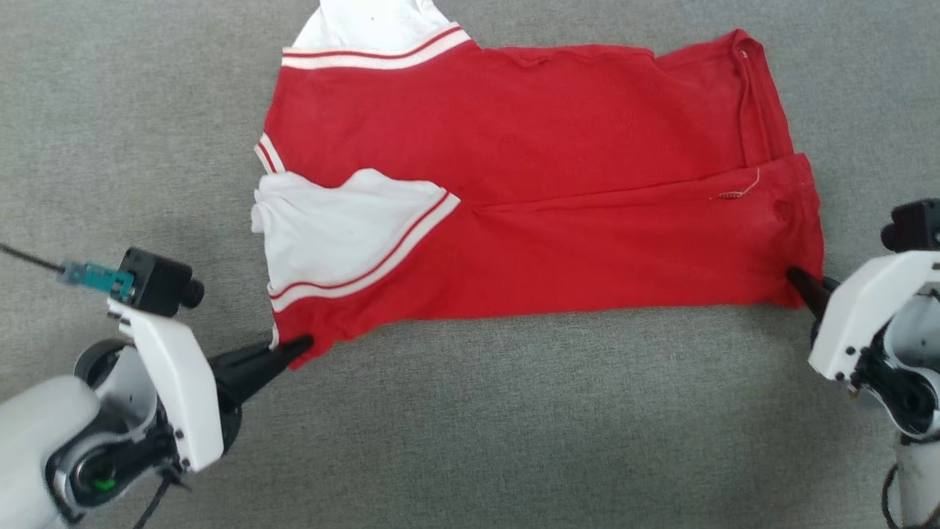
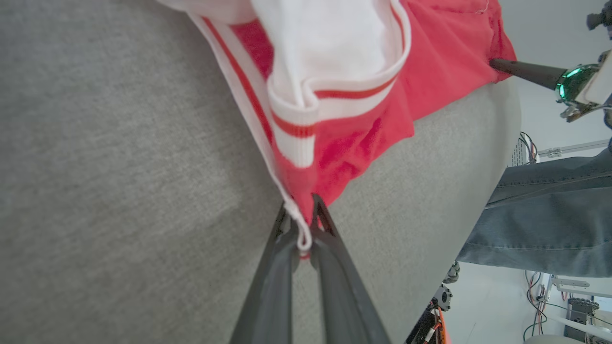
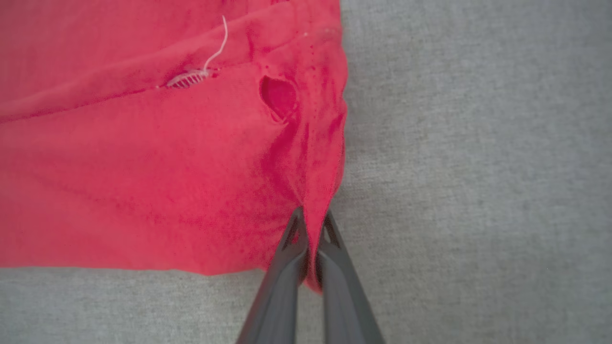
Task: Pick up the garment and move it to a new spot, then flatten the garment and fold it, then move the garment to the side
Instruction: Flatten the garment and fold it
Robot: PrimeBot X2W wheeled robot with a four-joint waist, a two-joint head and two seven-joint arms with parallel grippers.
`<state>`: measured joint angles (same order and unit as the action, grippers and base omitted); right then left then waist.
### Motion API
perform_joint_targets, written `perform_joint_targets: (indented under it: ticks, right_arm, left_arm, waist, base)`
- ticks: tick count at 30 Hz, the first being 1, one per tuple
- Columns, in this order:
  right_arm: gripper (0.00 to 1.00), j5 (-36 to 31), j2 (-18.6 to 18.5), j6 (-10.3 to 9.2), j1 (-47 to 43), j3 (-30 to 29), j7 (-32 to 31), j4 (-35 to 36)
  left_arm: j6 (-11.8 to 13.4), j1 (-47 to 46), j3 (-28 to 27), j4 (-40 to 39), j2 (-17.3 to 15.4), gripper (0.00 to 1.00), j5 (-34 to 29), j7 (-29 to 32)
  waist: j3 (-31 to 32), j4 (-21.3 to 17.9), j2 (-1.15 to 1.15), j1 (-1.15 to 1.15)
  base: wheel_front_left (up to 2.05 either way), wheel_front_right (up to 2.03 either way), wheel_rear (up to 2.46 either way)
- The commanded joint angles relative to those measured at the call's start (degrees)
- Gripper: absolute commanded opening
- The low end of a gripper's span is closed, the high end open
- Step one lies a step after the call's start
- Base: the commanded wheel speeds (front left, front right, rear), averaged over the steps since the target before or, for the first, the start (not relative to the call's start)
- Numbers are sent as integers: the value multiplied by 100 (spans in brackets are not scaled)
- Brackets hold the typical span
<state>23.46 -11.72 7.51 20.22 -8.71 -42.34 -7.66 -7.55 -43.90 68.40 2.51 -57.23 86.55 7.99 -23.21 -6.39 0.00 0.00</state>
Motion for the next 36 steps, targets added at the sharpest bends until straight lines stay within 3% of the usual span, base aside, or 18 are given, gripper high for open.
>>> perform_joint_targets:
  ticks: [1, 10, 18, 19, 20, 21, 22, 27, 31, 32, 36]
  right_arm:
    - [0, 52, -51, -4, -135, -39, 0, 57]
    - [0, 367, -290, -4, -931, -232, -308, 563]
    - [0, 313, -370, -4, -1376, -413, -417, 941]
    - [35, 261, -367, -4, -1368, -431, -339, 1000]
    - [86, 223, -348, -4, -1339, -478, -250, 1028]
    - [100, 172, -321, -4, -1314, -507, -159, 1058]
    - [100, 112, -302, -4, -1299, -524, -63, 1105]
    - [100, -437, -199, -3, -1310, -529, 822, 1554]
    - [100, -836, 272, -4, -1244, -423, 1967, 1830]
    - [100, -836, 272, -4, -1244, -423, 1967, 1830]
    - [100, -1206, 731, -3, -1258, -251, 3158, 1881]
  left_arm:
    - [14, 128, 27, -122, -54, 0, -11, -106]
    - [14, 738, 227, -808, -528, 0, -102, -663]
    - [14, 1130, 338, -1047, -562, 0, -190, -1027]
    - [14, 1138, 342, -1037, -527, 14, -200, -1068]
    - [14, 1125, 340, -1003, -510, 44, -230, -1107]
    - [14, 1111, 342, -975, -495, 82, -256, -1159]
    - [14, 1088, 342, -961, -485, 100, -281, -1206]
    - [14, 958, 101, -746, -713, 100, -288, -1749]
    - [14, 784, -233, -314, -960, 100, -410, -2134]
    - [14, 784, -233, -314, -960, 100, -410, -2134]
    - [14, 515, -728, 102, -990, 100, -341, -2275]
  waist:
    - [48, 26, 0, 0]
    - [146, 133, 0, 0]
    - [134, 168, 0, 0]
    - [136, 170, 0, 0]
    - [138, 172, 0, 0]
    - [142, 172, 0, 0]
    - [147, 171, 0, 0]
    - [167, 99, 0, 0]
    - [174, -73, 0, 0]
    - [174, -73, 0, 0]
    - [154, -362, 0, 0]
  base:
    - [0, 0, 0]
    - [0, 0, 0]
    - [0, 0, 0]
    - [0, 0, 0]
    - [0, 0, 0]
    - [0, 0, 0]
    - [0, 0, 0]
    - [0, 0, 0]
    - [0, 0, 0]
    - [0, 0, 0]
    - [0, 0, 0]
